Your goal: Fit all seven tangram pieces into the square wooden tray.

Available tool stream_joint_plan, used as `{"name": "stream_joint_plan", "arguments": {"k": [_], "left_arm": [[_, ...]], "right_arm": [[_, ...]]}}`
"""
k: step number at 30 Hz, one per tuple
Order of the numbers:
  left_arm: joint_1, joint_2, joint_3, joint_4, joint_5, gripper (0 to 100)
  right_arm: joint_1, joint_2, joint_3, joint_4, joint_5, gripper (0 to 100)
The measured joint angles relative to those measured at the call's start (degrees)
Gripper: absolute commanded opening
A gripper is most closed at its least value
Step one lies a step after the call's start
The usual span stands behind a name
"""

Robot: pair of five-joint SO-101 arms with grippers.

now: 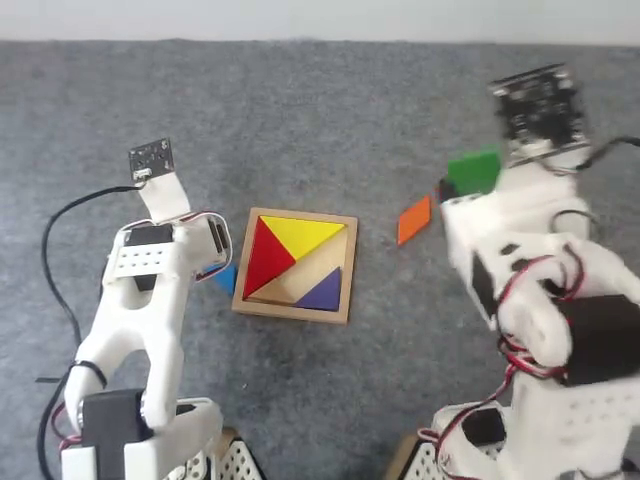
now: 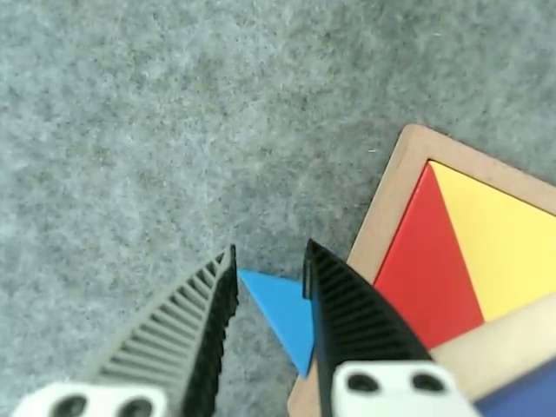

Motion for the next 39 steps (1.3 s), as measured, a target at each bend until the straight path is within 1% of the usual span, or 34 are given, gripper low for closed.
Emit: {"name": "stream_joint_plan", "arguments": {"k": [3, 6, 8, 13, 17, 21, 23, 26, 28, 31, 39], "left_arm": [[0.00, 0.00, 0.00, 0.00, 0.00, 13], [0.00, 0.00, 0.00, 0.00, 0.00, 13], [0.00, 0.00, 0.00, 0.00, 0.00, 13], [0.00, 0.00, 0.00, 0.00, 0.00, 13], [0.00, 0.00, 0.00, 0.00, 0.00, 13], [0.00, 0.00, 0.00, 0.00, 0.00, 13], [0.00, 0.00, 0.00, 0.00, 0.00, 13], [0.00, 0.00, 0.00, 0.00, 0.00, 13], [0.00, 0.00, 0.00, 0.00, 0.00, 13], [-0.62, 0.00, 0.00, 0.00, 0.00, 13], [-1.41, 0.00, 0.00, 0.00, 0.00, 13]], "right_arm": [[-5.89, 5.45, 2.02, 0.97, 0.09, 3.8], [-8.70, 9.49, 6.59, -1.14, 2.37, 3.7], [-9.14, 11.43, 10.46, -4.13, 2.73, 3.7], [-7.21, 12.04, 19.60, -11.87, 2.73, 3.9], [-8.26, 12.04, 22.59, -13.80, 3.08, 4.1], [-15.65, 13.63, 26.29, -16.35, 5.01, 3.8], [-18.90, 16.00, 29.10, -19.87, 5.36, 3.7], [-21.80, 21.27, 32.35, -26.64, 5.45, 3.7], [-23.03, 25.32, 32.79, -30.33, 5.54, 3.7], [-24.53, 30.59, 32.79, -34.64, 2.99, 3.7], [-27.52, 38.86, 32.79, -41.58, 1.14, 4.2]]}}
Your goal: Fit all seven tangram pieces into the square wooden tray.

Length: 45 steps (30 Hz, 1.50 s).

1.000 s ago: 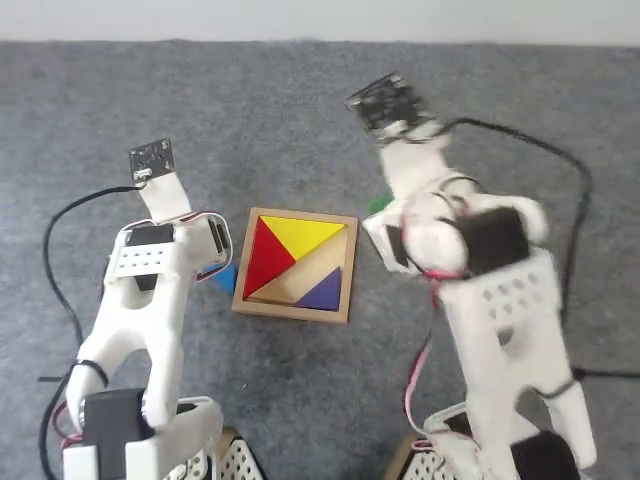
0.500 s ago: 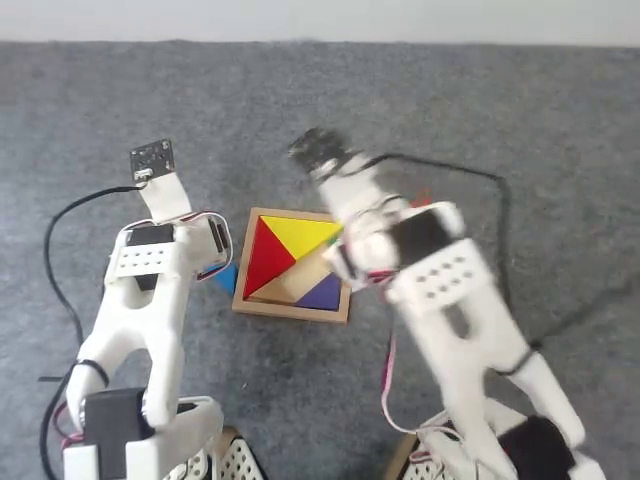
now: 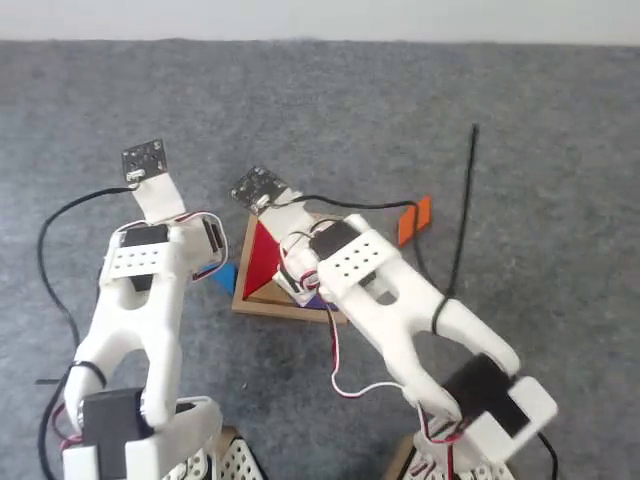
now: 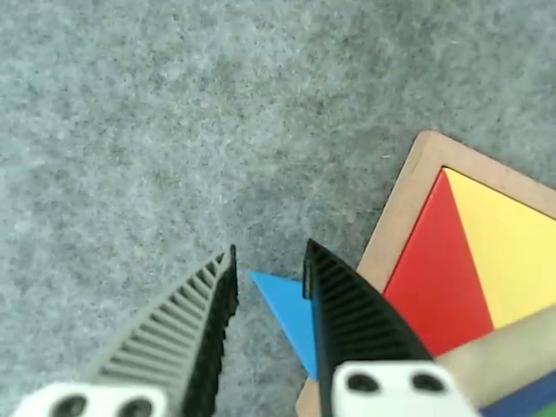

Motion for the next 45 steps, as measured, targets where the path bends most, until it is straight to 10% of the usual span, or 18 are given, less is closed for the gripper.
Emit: {"name": "stream_joint_plan", "arguments": {"k": [24, 45], "left_arm": [[0.00, 0.00, 0.00, 0.00, 0.00, 13], [0.00, 0.00, 0.00, 0.00, 0.00, 13]], "right_arm": [[-2.46, 8.09, -3.34, 2.29, 0.35, 33.2], [20.57, -15.12, 13.19, 1.05, 7.38, 19.5]]}}
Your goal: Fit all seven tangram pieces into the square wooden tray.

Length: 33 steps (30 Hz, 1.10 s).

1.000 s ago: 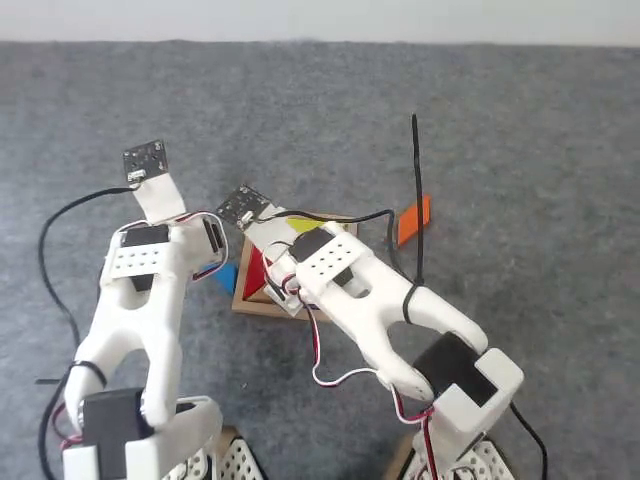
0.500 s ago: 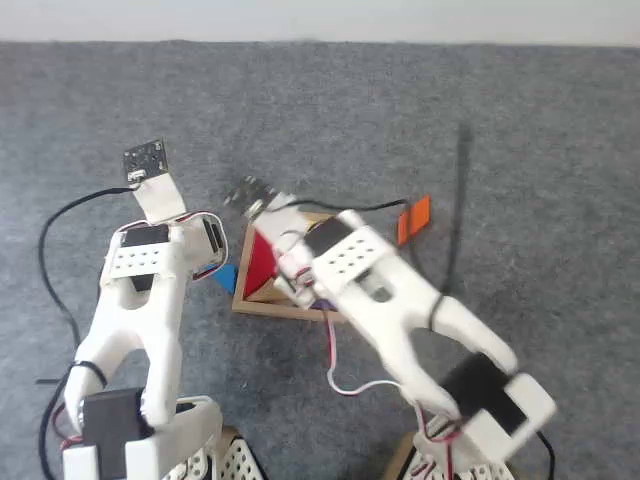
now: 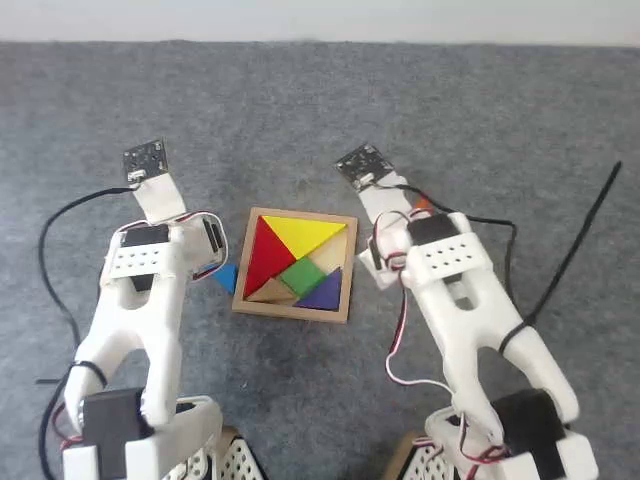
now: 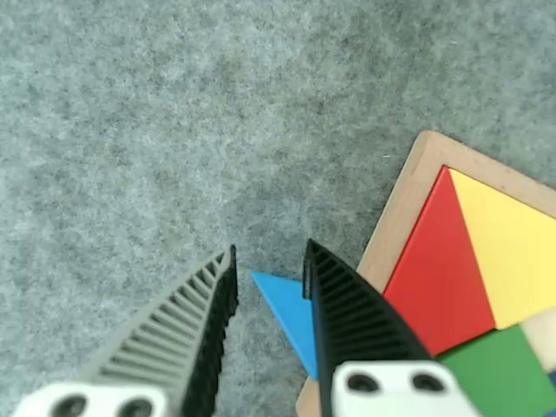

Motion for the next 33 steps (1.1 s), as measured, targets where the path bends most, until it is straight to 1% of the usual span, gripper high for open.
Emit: {"name": "stream_joint_plan", "arguments": {"k": [5, 8, 10, 13, 16, 19, 21, 23, 26, 27, 28, 30, 31, 32, 33], "left_arm": [[0.00, 0.00, 0.00, 0.00, 0.00, 13], [0.00, 0.00, 0.00, 0.00, 0.00, 13], [0.00, 0.00, 0.00, 0.00, 0.00, 13], [0.00, 0.00, 0.00, 0.00, 0.00, 13], [0.00, 0.00, 0.00, 0.00, 0.00, 13], [0.00, 0.00, 0.00, 0.00, 0.00, 13], [0.00, 0.00, 0.00, 0.00, 0.00, 13], [0.00, 0.00, 0.00, 0.00, 0.00, 13], [0.00, 0.00, 0.00, 0.00, 0.00, 13], [0.00, 0.00, 0.00, 0.00, 0.00, 13], [0.00, 0.00, 0.00, 0.00, 0.00, 13], [0.00, 0.00, 0.00, 0.00, 0.00, 13], [0.00, 0.00, 0.00, 0.00, 0.00, 13], [0.00, 0.00, 0.00, 0.00, 0.00, 13], [0.00, 0.00, 0.00, 0.00, 0.00, 13]], "right_arm": [[-6.33, 1.93, 0.26, -6.51, -2.73, 21.4], [-7.12, 7.21, 0.09, -8.79, -2.99, 21.1], [-6.59, 11.69, -1.32, -9.14, -2.99, 16.7], [-3.69, 17.23, -4.22, -9.14, -2.99, 0.2], [-0.26, 17.67, -6.77, -7.03, -2.99, 3.6], [1.58, 16.26, -7.30, -3.16, -3.16, 0.6], [3.60, 12.75, -7.30, -0.62, -3.16, 1.1], [7.56, 8.62, -7.30, 1.85, -2.73, 1.1], [16.53, 2.64, -7.30, 4.40, 0.97, 1.9], [20.13, 1.14, -7.30, 4.57, 1.49, 4.5], [23.82, -0.18, -7.38, 4.66, 1.41, 10.6], [31.12, -1.76, -8.79, 5.10, -0.18, 30.3], [33.58, -2.55, -9.49, 5.71, -1.05, 40.2], [35.16, -3.34, -10.11, 6.51, -2.11, 49.1], [35.52, -3.96, -10.81, 7.38, -2.55, 55.2]]}}
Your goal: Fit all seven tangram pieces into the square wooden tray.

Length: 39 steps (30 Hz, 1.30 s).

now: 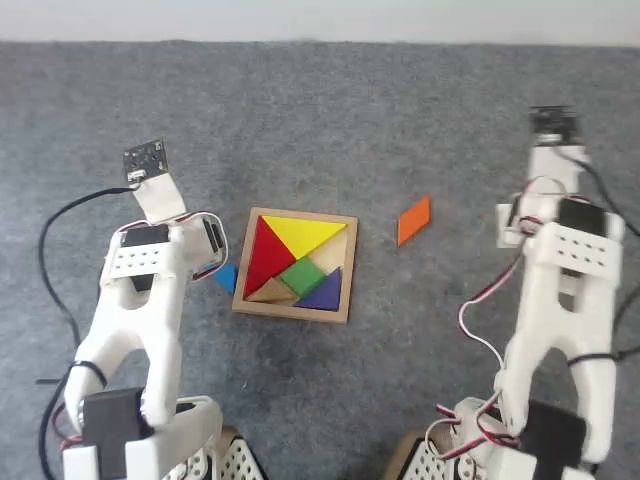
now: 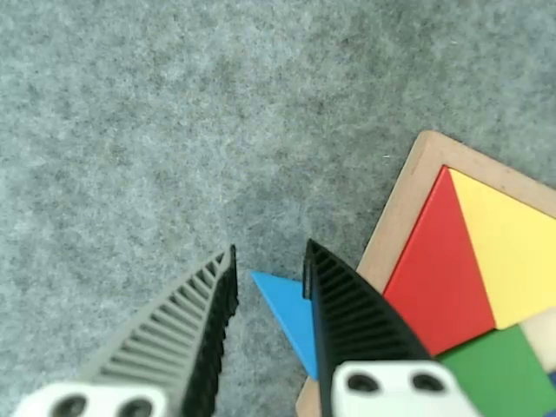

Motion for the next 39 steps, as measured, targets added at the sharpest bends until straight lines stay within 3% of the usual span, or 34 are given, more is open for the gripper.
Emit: {"name": "stream_joint_plan", "arguments": {"k": [2, 5, 13, 16, 23, 27, 39], "left_arm": [[0.00, 0.00, 0.00, 0.00, 0.00, 13], [0.00, 0.00, 0.00, 0.00, 0.00, 13], [0.00, 0.00, 0.00, 0.00, 0.00, 13], [0.00, 0.00, 0.00, 0.00, 0.00, 13], [0.00, 0.00, 0.00, 0.00, 0.00, 13], [0.00, 0.00, 0.00, 0.00, 0.00, 13], [0.00, 0.00, 0.00, 0.00, 0.00, 13]], "right_arm": [[-1.23, -1.41, -1.14, 2.55, 0.44, 57.2], [-6.51, -4.13, -1.93, 5.80, 0.70, 48.1], [-26.99, -10.29, -1.93, 9.32, -2.90, 0.0], [-33.76, -10.29, -0.35, 7.91, -4.57, 7.8], [-44.31, -8.70, 9.85, -4.84, -5.01, 2.8], [-47.21, -2.46, 11.16, -12.57, -5.01, 2.6], [-54.51, 15.03, 11.16, -21.27, -5.01, 2.6]]}}
